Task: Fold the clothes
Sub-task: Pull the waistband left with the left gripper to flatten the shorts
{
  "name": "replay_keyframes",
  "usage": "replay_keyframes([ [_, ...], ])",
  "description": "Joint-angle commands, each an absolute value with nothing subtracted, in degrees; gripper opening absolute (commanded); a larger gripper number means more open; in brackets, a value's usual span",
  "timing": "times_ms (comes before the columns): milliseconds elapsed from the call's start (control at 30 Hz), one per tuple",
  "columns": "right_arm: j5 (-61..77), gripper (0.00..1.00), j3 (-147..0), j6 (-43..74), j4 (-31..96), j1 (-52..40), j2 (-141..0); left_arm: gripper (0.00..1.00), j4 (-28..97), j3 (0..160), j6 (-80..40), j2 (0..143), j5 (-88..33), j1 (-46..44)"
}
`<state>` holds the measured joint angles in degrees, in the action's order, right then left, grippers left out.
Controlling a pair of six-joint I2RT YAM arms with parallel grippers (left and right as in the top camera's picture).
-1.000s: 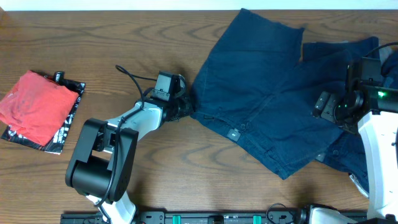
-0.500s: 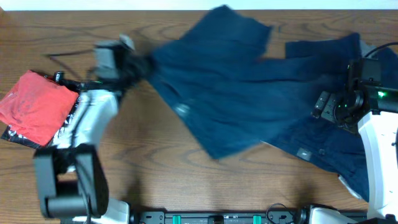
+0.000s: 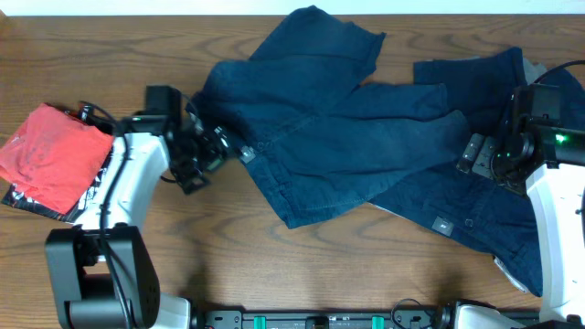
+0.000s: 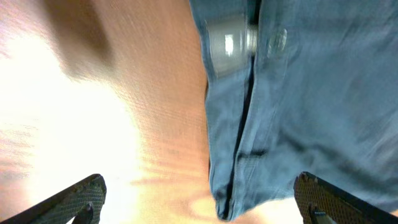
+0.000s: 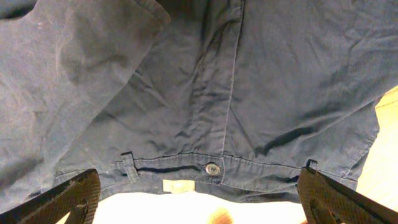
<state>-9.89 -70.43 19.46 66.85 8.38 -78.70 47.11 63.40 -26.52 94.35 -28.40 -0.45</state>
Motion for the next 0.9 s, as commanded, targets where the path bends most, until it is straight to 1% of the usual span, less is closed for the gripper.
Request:
replay_keyframes([
  [0, -10.02, 0.99, -70.89, 18.17, 66.85, 8.71, -78.46, 0.98, 47.29, 61.21, -25.82, 94.5, -29.41, -4.67],
  [133, -10.0, 0.99, -70.89, 18.17, 66.89, 8.71, -78.46, 0.98, 43.9, 57.65, -30.81, 94.52, -29.39, -10.7],
  [267, -10.02, 0.99, -70.89, 18.17, 66.96, 8.71, -78.46, 0.98, 37.67, 53.58, -39.31, 94.52, -29.52, -16.69],
  [433, -10.02, 0.99, -70.89, 18.17, 67.05, 8.71, -78.46, 0.98, 30.2, 50.48, -47.07, 94.52, -30.52, -23.57],
  [533, -10.02, 0.99, -70.89, 18.17, 67.07, 8.71, -78.46, 0.98, 29.63, 49.74, -53.58, 94.78, -28.73, -27.05],
  [667, -10.02, 0.99, -70.89, 18.17, 67.09, 8.71, -78.46, 1.0, 27.81, 49.69, -55.99, 95.29, -27.9, -29.71],
  [700, -10.02, 0.99, -70.89, 18.17, 67.07, 8.71, -78.46, 0.95, 27.75, 49.69, -56.29, 95.29, -27.16, -30.11],
  [733, -10.02, 0.99, -70.89, 18.17, 67.07, 8.71, -78.46, 0.87, 27.75, 49.69, -56.29, 95.29, -26.72, -30.33],
  [800, -10.02, 0.99, -70.89, 18.17, 67.13, 8.71, -78.46, 0.66, 27.97, 49.69, -56.27, 95.29, -26.48, -30.5],
  [833, -10.02, 0.99, -70.89, 18.17, 67.18, 8.71, -78.46, 0.61, 27.99, 49.69, -56.27, 95.29, -26.48, -30.59],
  [867, -10.04, 0.99, -70.89, 18.17, 67.26, 8.71, -78.46, 0.6, 27.99, 49.69, -56.27, 95.29, -26.48, -30.68],
])
